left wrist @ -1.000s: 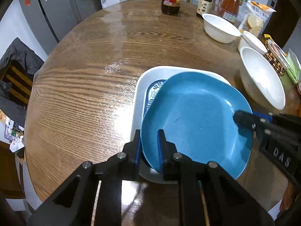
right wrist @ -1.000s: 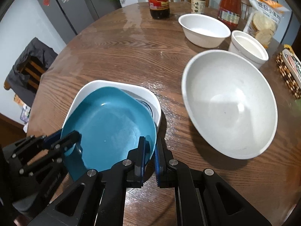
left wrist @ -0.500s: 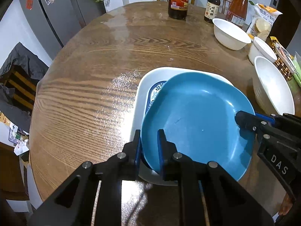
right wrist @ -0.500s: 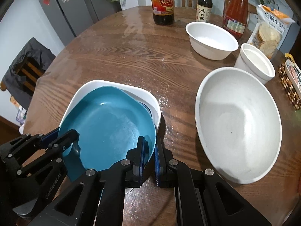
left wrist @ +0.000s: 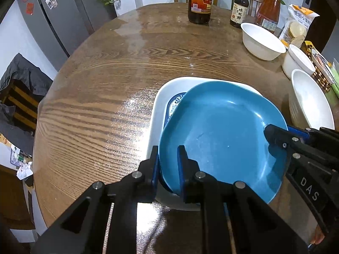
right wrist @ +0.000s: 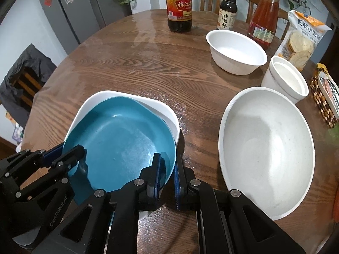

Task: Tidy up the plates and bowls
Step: 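Lower the teal dish onto the plates and open the left gripper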

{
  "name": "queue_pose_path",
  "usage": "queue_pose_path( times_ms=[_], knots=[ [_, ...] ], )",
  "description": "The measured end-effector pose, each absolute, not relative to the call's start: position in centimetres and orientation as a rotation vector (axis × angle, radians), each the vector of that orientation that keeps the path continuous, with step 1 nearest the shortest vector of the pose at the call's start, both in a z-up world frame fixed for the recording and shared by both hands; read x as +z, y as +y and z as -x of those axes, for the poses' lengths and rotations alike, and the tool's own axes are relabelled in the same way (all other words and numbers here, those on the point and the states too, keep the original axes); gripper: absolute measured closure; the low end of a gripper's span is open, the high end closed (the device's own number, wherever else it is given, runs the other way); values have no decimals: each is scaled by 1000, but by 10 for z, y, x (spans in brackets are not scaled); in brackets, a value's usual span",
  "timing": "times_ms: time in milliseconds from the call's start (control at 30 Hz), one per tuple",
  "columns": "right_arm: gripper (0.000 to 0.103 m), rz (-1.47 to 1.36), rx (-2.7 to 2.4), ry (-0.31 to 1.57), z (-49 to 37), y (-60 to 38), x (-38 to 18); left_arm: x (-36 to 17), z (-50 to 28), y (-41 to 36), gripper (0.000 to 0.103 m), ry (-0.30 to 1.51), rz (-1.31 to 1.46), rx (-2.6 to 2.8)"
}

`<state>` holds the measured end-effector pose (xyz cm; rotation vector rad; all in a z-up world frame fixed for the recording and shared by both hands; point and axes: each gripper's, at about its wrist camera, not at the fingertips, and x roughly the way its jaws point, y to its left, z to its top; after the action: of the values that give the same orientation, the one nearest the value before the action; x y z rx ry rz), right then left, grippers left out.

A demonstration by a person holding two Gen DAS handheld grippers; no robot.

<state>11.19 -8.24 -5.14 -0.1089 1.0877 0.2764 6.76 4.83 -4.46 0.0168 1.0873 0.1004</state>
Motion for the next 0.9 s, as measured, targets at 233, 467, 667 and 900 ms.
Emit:
queue_pose_path(
  times_ms=[233, 467, 667, 900],
  knots=[
    [92, 123, 262, 1093, -112, -81, -50, -44, -71, 49, 86, 1093, -15, 88],
    [87, 125, 262, 1083, -110, -81, -45, -42, -71, 43, 75, 1091, -36, 72],
    [87, 127, 256, 1075, -109, -80, -43, -37, -68, 39, 67, 1067, -53, 63],
    [87, 124, 245, 1048, -106, -83, -35, -28, -65, 43, 52, 1033, -51, 79]
  ],
)
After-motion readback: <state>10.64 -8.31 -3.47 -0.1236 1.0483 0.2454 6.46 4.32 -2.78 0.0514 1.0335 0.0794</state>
